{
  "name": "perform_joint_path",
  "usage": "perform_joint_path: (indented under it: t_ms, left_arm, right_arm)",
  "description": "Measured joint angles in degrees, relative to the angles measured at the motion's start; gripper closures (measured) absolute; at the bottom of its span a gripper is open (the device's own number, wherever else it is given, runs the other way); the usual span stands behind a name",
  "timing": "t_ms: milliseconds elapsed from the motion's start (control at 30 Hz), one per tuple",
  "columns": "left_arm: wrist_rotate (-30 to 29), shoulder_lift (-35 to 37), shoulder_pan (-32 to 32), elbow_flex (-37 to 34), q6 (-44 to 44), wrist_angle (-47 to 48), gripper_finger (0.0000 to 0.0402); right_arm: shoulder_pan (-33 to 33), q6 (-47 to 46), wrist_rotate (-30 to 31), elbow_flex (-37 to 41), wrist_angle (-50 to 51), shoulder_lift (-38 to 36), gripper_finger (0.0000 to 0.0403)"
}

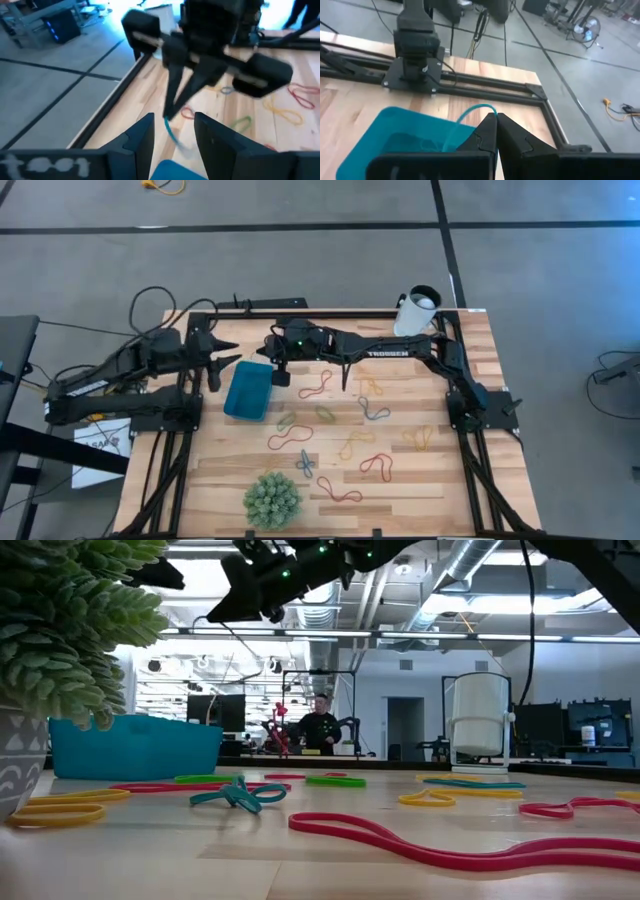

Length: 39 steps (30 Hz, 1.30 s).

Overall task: Pick and place items into bin
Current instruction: Put the blue rubber band into the blue bin

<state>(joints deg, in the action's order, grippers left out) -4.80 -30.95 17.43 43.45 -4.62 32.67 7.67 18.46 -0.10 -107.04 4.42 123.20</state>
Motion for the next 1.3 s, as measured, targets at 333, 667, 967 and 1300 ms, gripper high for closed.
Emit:
perform_joint_path:
  t_ms: [333, 667, 967, 1300]
  left_arm:
    - [-1.07, -7.49, 0.0, -2.52, -0.94, -3.09, 0.0272]
    - [-3.46, -10.98, 0.0, -2.52, -1.75, -3.88, 0.0272]
    - [-5.15, -10.38, 0.0, -2.53, -2.39, -3.65, 0.0375]
    - [-5.09, -5.65, 0.0, -2.52, -2.38, -2.41, 0.0401]
  right_arm:
    - [-0.58, 0.02, -3.01, 0.0, -0.58, -0.02, 0.0403]
    - [-0.52, 0.04, -3.06, 0.0, -0.65, -0.04, 0.0403]
    - [-0.16, 0.11, -3.01, 0.0, -0.6, -0.04, 0.0403]
    - [0.36, 0.04, -2.84, 0.0, -0.17, -0.07, 0.0382]
